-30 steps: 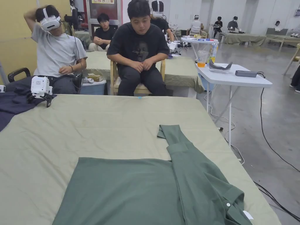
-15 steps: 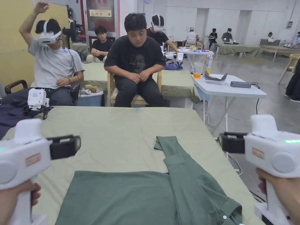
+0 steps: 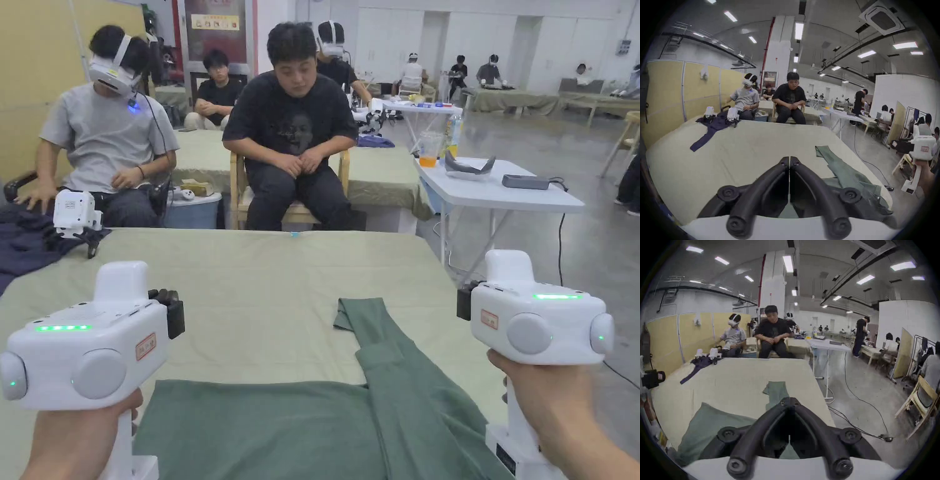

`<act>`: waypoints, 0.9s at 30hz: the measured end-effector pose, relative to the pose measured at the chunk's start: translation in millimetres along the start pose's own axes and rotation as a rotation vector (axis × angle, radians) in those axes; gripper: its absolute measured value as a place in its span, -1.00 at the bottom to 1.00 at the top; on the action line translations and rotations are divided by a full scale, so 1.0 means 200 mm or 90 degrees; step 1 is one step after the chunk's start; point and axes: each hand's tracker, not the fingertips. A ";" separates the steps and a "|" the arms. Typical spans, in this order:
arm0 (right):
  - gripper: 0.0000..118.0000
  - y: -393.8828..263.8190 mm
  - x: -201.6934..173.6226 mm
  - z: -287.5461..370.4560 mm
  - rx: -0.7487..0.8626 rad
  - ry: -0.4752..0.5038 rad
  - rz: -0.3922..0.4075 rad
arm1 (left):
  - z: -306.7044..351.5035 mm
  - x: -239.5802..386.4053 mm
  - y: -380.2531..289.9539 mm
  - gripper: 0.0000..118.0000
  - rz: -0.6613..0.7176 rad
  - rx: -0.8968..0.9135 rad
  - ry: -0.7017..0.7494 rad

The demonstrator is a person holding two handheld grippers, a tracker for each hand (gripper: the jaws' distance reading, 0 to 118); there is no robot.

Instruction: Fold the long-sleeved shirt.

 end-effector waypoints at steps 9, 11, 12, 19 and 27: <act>1.00 0.32 -0.01 -0.77 -0.165 0.046 -0.023 | -0.19 -0.17 -0.06 -0.94 0.042 -0.012 0.001; 1.00 0.36 -0.03 -1.05 -0.188 0.054 -0.041 | -0.26 -0.21 -0.07 -0.94 0.041 -0.015 0.002; 1.00 0.37 -0.04 -1.16 -0.211 0.066 -0.051 | -0.29 -0.23 -0.08 -0.94 0.043 -0.023 -0.001; 1.00 0.33 -0.06 -1.90 -0.348 0.058 -0.046 | -0.55 -0.37 -0.23 -0.94 0.051 -0.070 0.005; 0.73 0.08 -0.08 -2.49 -0.438 0.024 -0.048 | -0.76 -0.51 -0.45 -0.94 0.089 -0.123 0.032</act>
